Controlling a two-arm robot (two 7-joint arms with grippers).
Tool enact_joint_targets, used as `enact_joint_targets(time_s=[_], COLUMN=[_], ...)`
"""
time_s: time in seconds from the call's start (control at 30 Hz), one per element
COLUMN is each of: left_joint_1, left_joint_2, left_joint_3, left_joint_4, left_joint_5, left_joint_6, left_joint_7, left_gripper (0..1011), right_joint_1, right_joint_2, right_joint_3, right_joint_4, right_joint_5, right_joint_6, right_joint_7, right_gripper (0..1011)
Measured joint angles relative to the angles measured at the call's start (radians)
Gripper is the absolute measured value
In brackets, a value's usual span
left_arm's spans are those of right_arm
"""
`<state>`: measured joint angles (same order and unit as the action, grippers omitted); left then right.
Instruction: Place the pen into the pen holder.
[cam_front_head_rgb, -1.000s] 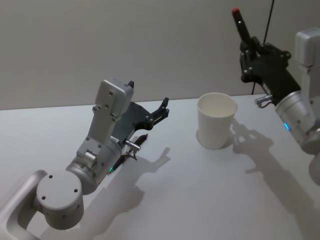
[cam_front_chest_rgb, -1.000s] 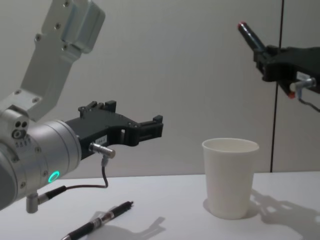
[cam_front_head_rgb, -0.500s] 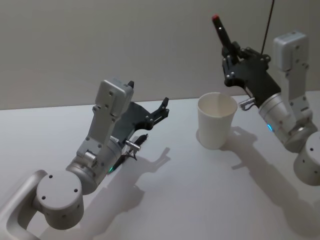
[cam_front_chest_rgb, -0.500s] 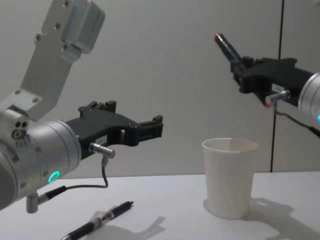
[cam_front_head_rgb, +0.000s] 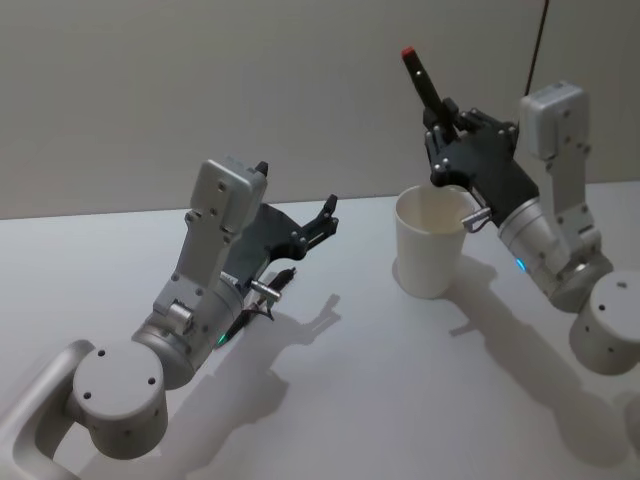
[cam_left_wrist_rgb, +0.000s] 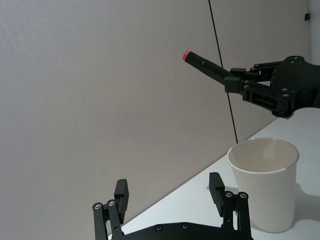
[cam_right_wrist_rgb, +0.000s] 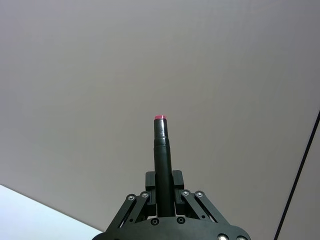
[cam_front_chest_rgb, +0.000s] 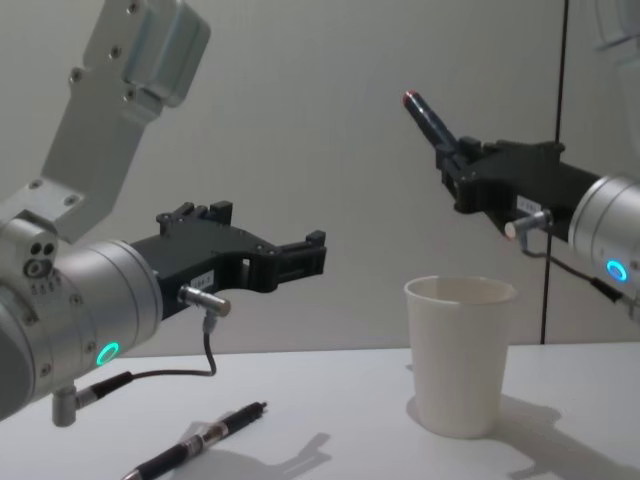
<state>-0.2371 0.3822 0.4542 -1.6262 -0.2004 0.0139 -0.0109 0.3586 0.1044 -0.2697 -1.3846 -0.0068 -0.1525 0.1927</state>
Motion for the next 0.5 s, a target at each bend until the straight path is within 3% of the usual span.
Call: enact_joint_targets(time_s=[0.5], left_joint_1=[0.0], left_joint_2=[0.0], left_joint_3=[0.0], left_joint_4=[0.0], left_joint_5=[0.0], left_joint_6=[0.0], left_joint_7=[0.0], left_gripper=[1001], right_joint_1=[0.006], right_joint_2=[-0.005], right_joint_3=[-0.003], right_joint_4=[0.055], right_joint_5=[0.006], right_joint_6=[-0.058], right_joint_7=[0.021], right_gripper=[184])
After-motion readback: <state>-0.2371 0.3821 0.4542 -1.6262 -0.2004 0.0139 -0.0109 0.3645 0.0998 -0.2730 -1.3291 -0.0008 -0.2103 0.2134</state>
